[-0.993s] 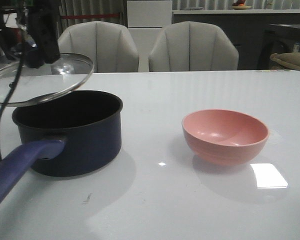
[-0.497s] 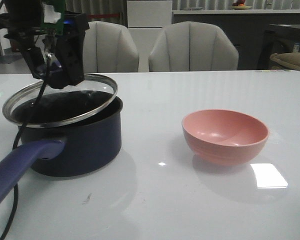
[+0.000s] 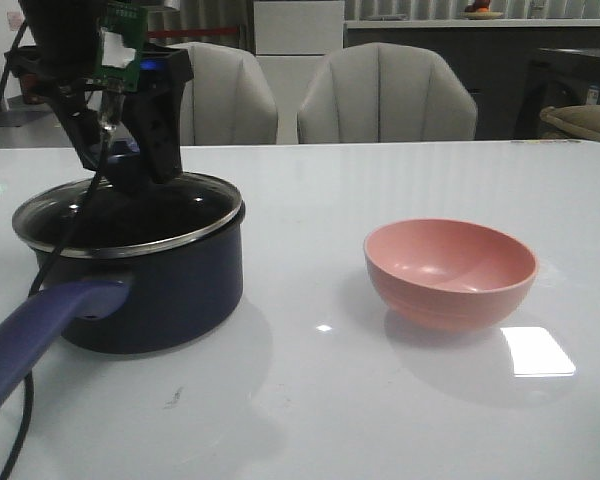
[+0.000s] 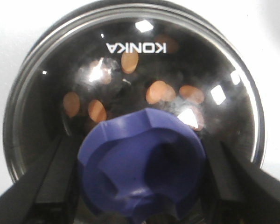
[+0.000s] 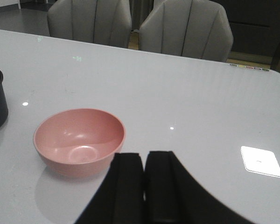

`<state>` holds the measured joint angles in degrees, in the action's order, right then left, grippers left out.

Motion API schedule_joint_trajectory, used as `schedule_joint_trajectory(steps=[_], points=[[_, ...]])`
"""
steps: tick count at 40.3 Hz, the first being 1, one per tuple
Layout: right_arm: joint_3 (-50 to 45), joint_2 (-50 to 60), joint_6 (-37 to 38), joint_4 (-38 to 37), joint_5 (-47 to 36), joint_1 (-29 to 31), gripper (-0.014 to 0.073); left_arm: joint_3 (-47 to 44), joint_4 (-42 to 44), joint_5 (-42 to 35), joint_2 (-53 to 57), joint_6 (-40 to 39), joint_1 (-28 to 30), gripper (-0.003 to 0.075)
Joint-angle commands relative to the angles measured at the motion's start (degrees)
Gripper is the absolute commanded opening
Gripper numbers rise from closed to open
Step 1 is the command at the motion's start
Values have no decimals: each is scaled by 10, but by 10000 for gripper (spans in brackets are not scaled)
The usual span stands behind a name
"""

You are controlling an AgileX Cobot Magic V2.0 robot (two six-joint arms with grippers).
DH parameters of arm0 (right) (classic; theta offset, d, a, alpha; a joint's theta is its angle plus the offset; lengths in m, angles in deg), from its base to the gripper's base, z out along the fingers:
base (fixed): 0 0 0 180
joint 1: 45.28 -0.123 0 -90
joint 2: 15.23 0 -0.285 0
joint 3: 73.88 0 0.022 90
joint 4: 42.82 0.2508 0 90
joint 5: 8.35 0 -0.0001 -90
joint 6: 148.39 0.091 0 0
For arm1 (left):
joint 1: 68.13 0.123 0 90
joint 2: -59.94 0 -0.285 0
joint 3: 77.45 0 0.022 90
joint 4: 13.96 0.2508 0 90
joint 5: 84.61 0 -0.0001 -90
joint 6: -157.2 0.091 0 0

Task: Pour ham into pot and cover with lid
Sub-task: 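Lower the glass lid onto the saucepan and open the left gripper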

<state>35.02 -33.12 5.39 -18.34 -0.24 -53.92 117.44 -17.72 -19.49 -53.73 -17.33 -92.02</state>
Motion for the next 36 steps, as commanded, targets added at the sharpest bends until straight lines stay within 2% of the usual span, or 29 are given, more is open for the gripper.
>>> schedule_joint_trajectory(steps=[1, 17, 36], points=[[16, -5, -4, 1, -40, 2, 146, 18, 11, -32, 24, 0, -6, 261], [16, -5, -4, 1, -40, 2, 146, 18, 20, -33, 23, 0, -6, 262], [16, -5, -4, 1, -40, 2, 146, 18, 2, 1, 7, 0, -6, 325]])
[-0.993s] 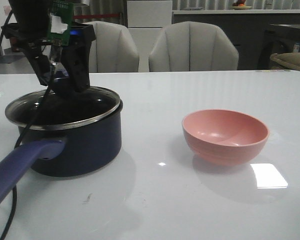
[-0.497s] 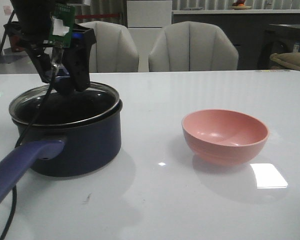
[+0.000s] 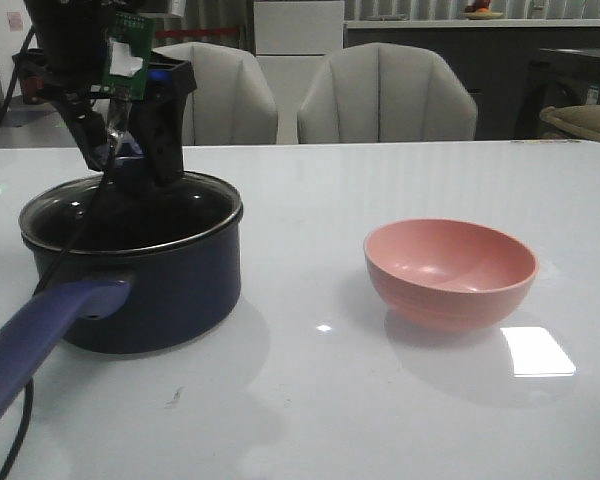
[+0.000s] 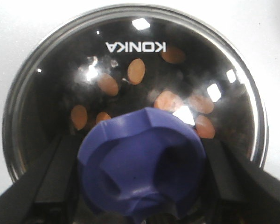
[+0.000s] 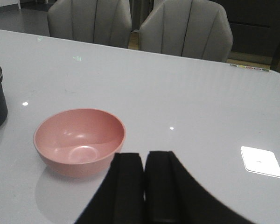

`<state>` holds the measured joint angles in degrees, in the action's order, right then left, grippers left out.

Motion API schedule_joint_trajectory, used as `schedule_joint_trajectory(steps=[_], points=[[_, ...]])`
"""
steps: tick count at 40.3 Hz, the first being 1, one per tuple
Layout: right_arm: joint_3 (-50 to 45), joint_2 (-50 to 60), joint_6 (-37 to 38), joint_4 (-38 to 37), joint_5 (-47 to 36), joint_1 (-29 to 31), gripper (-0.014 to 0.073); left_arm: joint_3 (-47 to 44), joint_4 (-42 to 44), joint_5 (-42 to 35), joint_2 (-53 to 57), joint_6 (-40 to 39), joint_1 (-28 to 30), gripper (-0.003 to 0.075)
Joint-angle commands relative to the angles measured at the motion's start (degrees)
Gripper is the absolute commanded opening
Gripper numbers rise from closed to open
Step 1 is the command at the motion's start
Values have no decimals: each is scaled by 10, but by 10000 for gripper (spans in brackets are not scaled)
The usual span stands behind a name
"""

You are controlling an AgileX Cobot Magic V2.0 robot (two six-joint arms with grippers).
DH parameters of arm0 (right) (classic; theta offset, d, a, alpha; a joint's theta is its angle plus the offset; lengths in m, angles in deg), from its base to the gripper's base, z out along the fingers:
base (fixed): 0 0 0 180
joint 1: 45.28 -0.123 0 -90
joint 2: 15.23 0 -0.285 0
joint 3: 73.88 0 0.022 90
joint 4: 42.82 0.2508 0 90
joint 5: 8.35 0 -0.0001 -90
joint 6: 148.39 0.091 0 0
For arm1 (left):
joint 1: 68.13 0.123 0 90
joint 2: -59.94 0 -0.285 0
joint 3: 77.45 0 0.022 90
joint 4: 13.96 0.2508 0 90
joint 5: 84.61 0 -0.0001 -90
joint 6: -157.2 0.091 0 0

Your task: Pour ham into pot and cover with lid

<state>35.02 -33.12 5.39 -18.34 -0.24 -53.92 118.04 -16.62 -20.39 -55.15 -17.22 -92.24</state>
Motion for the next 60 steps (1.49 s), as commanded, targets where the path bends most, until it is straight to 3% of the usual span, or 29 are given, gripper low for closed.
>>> schedule_joint_trajectory(steps=[1, 5, 12, 17, 31, 43, 50, 60], points=[[16, -5, -4, 1, -40, 2, 146, 12, -9, 10, 21, -1, -4, 325], [16, -5, -4, 1, -40, 2, 146, 12, -10, 9, 21, -1, -4, 349], [16, -5, -4, 1, -40, 2, 146, 12, -14, 10, 21, -1, -4, 524], [16, -5, -4, 1, -40, 2, 146, 13, -13, 13, 21, -1, -4, 596], [16, -5, -4, 1, -40, 2, 146, 96, -17, 67, 28, -1, -2, 582], [16, -5, -4, 1, -40, 2, 146, 95, -2, 66, 105, -1, -2, 582], [16, -5, -4, 1, -40, 2, 146, 39, -1, 18, 195, -1, -2, 582], [16, -5, -4, 1, -40, 2, 146, -128, -6, -77, 372, -1, -2, 582]])
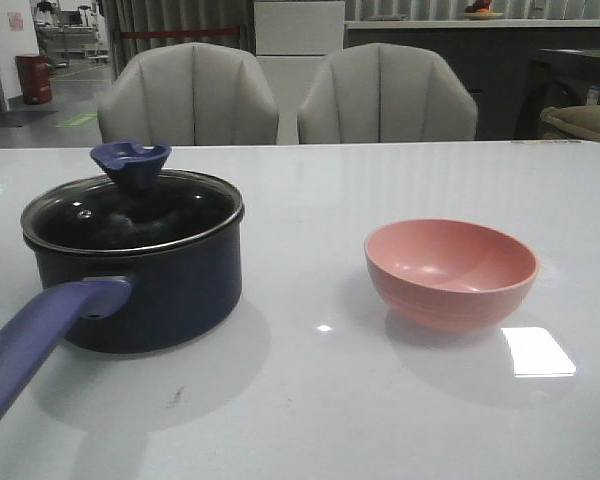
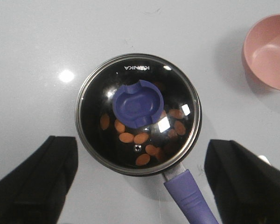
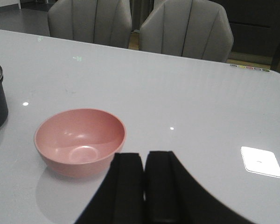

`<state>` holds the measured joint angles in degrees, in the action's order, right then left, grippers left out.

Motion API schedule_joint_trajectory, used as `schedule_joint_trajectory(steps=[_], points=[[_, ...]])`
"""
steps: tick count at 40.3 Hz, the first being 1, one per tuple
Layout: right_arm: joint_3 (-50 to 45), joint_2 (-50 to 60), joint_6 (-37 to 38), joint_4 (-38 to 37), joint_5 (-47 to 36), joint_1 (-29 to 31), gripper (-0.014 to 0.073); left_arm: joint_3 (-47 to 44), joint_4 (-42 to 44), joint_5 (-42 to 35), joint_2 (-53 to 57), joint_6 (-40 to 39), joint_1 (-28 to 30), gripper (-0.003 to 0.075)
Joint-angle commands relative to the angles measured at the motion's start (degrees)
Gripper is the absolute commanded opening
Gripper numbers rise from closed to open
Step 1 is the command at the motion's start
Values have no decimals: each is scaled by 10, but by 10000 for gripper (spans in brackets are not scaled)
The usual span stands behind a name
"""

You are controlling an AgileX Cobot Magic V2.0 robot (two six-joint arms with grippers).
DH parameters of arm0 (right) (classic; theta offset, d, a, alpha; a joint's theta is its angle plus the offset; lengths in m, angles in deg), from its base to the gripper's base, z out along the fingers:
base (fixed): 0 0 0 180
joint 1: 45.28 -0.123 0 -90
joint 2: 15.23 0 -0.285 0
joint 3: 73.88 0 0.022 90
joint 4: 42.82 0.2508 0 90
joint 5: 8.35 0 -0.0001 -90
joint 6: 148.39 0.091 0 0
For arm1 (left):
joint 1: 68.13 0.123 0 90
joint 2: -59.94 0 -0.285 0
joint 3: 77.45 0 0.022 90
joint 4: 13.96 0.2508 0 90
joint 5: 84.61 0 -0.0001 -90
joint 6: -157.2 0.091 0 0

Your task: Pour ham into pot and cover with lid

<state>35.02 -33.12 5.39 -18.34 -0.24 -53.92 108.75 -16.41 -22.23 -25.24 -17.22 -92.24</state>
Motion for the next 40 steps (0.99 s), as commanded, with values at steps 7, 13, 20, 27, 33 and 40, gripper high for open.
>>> schedule_joint_trajectory(steps=[7, 13, 20, 27, 33, 40], points=[[16, -5, -4, 1, -40, 2, 146, -157, -9, -120, 198, -1, -2, 582], [16, -5, -4, 1, -40, 2, 146, -258, -9, -188, 305, -1, -2, 582], [16, -5, -4, 1, -40, 2, 146, -381, -9, -262, 442, -1, -2, 582], [16, -5, -4, 1, -40, 2, 146, -484, -18, -303, 580, -1, -2, 582], [16, -5, -4, 1, -40, 2, 146, -551, -15, -331, 697, -1, -2, 582], [16, -5, -4, 1, -40, 2, 146, -632, 25, -348, 759, -1, -2, 533]])
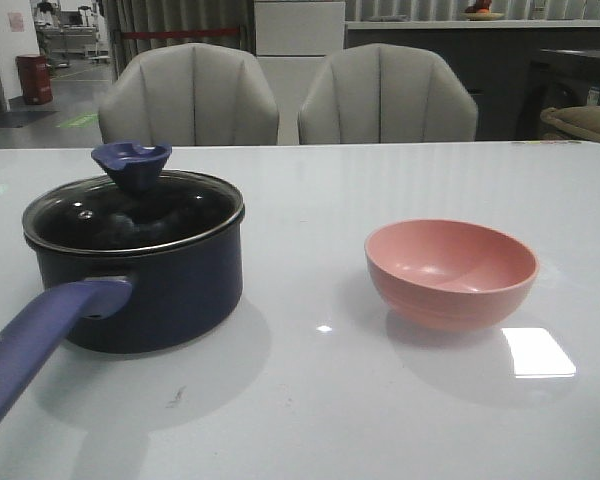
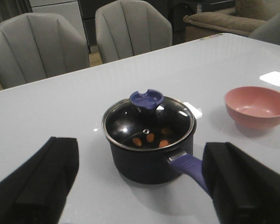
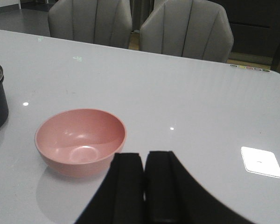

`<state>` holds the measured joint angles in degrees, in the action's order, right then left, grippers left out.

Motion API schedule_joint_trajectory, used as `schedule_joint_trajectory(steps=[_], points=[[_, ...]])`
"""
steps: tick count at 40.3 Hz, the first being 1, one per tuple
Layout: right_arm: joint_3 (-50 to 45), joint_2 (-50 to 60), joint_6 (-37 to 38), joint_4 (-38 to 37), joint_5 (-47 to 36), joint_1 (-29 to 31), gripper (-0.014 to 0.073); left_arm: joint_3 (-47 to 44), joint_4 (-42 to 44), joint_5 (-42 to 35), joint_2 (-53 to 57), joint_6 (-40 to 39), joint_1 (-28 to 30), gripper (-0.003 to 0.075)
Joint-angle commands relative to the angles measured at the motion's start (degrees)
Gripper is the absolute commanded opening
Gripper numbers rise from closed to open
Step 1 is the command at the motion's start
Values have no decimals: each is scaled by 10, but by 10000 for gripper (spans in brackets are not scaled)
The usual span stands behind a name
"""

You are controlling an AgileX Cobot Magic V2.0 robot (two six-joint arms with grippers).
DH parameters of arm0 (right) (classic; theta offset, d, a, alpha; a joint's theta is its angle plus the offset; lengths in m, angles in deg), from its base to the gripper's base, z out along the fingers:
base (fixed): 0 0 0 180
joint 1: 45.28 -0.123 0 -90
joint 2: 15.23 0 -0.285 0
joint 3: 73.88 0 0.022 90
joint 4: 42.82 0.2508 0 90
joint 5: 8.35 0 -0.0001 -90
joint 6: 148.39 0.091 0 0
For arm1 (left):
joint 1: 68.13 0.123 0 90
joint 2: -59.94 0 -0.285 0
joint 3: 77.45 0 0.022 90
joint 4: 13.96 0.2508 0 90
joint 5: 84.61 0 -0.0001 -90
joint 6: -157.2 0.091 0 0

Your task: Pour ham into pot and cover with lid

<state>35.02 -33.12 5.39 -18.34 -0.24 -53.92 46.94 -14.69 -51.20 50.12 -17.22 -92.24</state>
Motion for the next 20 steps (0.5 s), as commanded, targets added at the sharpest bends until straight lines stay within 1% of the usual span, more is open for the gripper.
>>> schedule_joint_trajectory(steps=[1, 3, 8, 9, 12, 20], points=[[16, -5, -4, 1, -40, 2, 146, -20, 0, -66, 7, -1, -2, 507], [16, -5, -4, 1, -40, 2, 146, -31, -16, -79, 7, -1, -2, 432], [16, -5, -4, 1, -40, 2, 146, -39, -36, -136, 7, -1, -2, 144], [16, -5, -4, 1, -40, 2, 146, -39, -38, -142, 7, -1, -2, 99], [16, -5, -4, 1, -40, 2, 146, -39, -39, -153, 7, -1, -2, 138], [16, -5, -4, 1, -40, 2, 146, -39, -39, -152, 7, -1, -2, 132]])
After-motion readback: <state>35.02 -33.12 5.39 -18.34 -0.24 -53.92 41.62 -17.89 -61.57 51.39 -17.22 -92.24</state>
